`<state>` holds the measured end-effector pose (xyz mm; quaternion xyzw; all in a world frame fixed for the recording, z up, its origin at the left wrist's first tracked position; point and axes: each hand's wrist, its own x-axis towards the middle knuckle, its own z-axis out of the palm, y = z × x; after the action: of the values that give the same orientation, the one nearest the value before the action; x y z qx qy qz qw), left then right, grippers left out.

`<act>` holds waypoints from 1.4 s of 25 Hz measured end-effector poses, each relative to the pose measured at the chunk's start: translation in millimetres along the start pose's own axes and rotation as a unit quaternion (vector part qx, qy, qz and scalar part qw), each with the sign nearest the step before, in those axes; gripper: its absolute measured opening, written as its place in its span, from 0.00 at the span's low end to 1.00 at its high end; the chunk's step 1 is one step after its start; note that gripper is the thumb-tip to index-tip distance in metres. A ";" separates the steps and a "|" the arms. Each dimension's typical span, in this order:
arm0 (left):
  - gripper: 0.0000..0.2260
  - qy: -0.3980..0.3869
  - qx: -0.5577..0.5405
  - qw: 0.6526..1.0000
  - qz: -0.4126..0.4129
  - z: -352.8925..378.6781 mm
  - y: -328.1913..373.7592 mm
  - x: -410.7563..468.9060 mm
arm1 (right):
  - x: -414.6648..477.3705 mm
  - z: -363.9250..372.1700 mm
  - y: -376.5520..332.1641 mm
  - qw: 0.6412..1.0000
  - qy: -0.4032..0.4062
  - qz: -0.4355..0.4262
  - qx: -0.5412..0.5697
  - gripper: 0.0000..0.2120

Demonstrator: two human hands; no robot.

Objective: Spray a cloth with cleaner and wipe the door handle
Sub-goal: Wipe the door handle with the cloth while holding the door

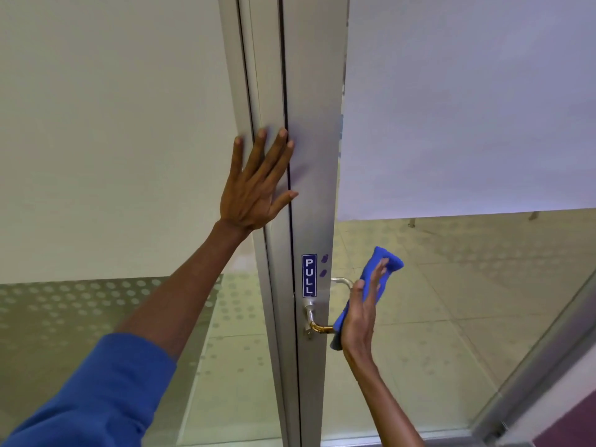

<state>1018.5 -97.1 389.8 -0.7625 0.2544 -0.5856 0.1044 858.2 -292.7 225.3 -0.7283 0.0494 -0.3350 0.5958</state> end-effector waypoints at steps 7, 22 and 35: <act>0.37 0.007 0.005 1.000 0.004 4.3 -1.7 -1.3 | 36.6 46.7 61.9 0.955 -0.156 -0.161 -0.196 0.28; 0.37 0.002 0.029 1.000 -0.008 2.1 -0.1 1.0 | 97.2 -1.0 64.9 0.743 -0.314 -0.385 -0.448 0.30; 0.36 0.005 0.019 1.000 -0.014 -1.0 3.7 1.8 | 97.7 -20.6 92.5 0.643 -0.505 -0.363 -0.446 0.28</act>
<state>1016.9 -101.0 390.0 -0.7611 0.2331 -0.5953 0.1095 952.6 -382.2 185.2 -0.9215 -0.3842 -0.0421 -0.0388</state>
